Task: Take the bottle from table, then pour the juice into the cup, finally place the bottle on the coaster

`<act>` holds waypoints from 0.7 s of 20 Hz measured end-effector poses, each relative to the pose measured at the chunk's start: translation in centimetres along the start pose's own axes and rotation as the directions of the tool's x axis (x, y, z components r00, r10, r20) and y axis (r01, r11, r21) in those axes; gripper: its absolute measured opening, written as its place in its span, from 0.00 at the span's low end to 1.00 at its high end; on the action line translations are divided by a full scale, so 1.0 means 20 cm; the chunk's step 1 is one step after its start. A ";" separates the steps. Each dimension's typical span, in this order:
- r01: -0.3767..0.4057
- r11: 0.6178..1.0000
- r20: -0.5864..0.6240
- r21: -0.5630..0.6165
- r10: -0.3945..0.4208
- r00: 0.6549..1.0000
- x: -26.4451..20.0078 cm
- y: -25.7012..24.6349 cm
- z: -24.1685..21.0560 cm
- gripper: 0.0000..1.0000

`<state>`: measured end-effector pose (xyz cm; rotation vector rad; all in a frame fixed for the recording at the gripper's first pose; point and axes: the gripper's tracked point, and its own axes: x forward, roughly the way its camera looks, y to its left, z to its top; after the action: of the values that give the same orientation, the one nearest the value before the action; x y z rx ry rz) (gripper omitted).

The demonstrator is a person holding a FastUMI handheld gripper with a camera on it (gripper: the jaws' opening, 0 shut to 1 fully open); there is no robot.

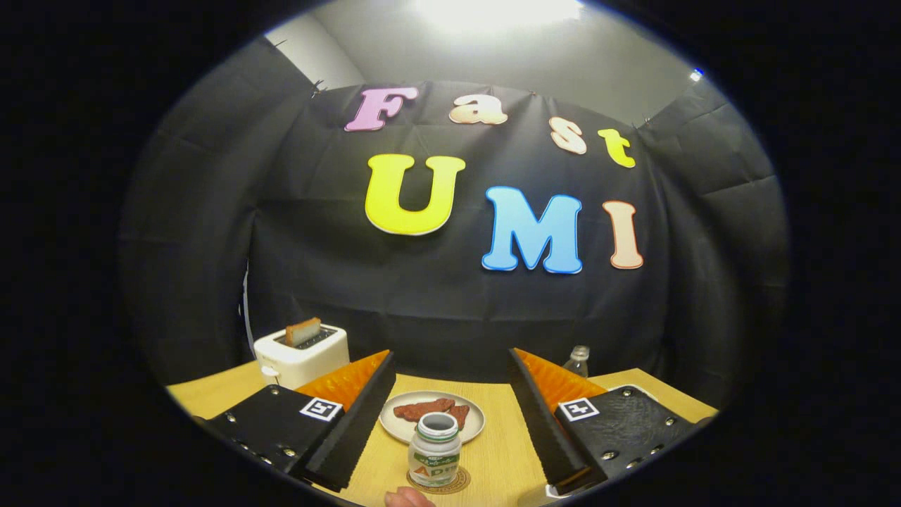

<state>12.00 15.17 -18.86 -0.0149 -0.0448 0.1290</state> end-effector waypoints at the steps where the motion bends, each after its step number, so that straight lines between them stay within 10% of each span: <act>1: 0.008 1.000 0.007 -0.002 -0.008 1.000 -0.03 -0.04 0.15 0.96; 8: 0.021 0.998 0.014 0.058 -0.022 1.000 -0.10 -0.22 0.93 0.96; 14: 0.044 0.999 0.013 0.018 -0.044 0.999 -0.11 -0.31 1.06 0.96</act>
<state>9.55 9.05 2.39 0.0047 -0.0577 0.0852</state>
